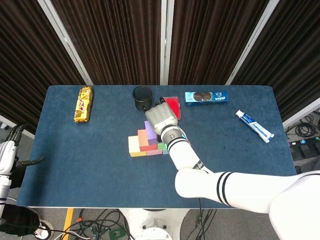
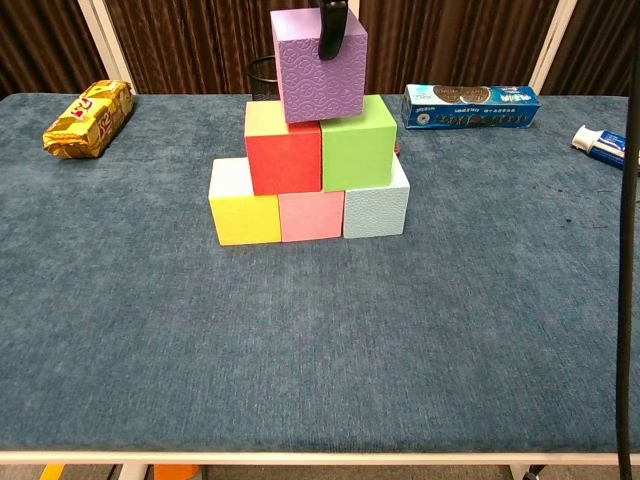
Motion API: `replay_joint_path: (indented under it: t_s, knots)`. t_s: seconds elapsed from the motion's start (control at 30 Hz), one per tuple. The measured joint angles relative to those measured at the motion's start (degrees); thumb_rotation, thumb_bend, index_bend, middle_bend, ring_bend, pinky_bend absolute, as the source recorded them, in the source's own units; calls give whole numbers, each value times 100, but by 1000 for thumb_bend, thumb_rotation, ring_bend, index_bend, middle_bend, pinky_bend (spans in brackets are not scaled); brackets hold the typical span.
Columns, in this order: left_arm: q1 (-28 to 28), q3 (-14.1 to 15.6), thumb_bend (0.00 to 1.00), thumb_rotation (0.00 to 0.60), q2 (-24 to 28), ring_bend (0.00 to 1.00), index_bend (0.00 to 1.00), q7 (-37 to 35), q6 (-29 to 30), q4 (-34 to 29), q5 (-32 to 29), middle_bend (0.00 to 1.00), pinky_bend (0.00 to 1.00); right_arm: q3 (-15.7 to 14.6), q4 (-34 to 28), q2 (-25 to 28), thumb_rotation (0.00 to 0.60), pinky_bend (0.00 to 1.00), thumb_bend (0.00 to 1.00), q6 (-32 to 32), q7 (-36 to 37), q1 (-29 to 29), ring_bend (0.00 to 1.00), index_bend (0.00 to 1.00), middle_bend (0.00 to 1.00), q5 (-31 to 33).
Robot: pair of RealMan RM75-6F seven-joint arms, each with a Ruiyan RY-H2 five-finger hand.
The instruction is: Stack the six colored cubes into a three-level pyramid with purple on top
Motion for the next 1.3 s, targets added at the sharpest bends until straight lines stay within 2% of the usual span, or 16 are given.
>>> replay_joint_path:
  t_s: [1.3]
  knots:
    - [56,27,62,600,-30,0,65,-147,4,144,-4,79,151,580,145,-271,600,0,148,336,-692,-363,143,0,649,370]
